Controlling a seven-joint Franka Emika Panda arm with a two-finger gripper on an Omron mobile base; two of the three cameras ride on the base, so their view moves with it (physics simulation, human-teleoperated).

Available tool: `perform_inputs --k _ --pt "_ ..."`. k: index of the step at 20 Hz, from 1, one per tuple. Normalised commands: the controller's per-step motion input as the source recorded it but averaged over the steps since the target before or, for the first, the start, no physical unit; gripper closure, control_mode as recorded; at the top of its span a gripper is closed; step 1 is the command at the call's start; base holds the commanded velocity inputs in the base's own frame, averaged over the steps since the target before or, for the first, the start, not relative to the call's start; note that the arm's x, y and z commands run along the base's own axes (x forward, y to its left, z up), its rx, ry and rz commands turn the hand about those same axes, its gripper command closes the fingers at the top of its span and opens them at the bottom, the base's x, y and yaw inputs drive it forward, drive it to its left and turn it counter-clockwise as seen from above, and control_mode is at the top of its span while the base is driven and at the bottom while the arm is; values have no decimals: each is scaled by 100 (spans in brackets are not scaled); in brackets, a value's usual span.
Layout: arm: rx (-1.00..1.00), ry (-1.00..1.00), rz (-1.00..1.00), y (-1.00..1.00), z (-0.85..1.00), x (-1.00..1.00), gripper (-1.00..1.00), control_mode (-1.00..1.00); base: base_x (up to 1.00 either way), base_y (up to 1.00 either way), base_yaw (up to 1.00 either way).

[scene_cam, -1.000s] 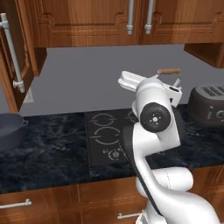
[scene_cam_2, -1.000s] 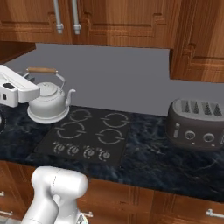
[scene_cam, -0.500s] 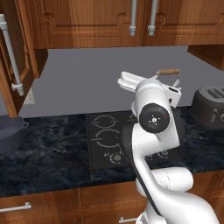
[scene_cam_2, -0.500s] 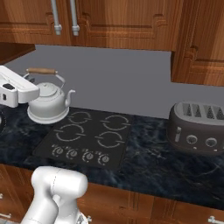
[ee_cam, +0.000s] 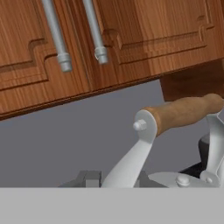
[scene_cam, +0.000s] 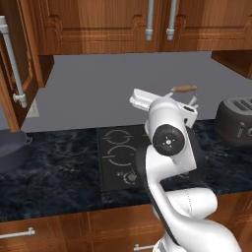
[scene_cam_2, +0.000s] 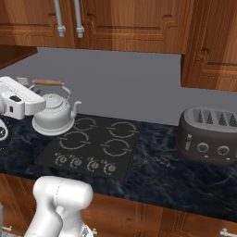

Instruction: Pick the kettle from the cabinet and place it on a stove burner. Then pick the pot from the counter and place it on another stove burner. Finally, turn both burners on.

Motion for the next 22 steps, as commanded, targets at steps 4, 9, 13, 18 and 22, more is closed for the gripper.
perform_inputs --k 4,9,13,18,22 --pt "0 -4 1 4 -24 26 100 -100 0 0 0" --pt "0 -3 0 18 -21 32 100 -100 0 0 0" --pt "0 0 -4 24 -12 42 100 -100 0 0 0" --pt "0 1 -7 19 -11 43 100 -100 0 0 0" --pt "0 6 0 0 -19 33 100 -100 0 0 0"
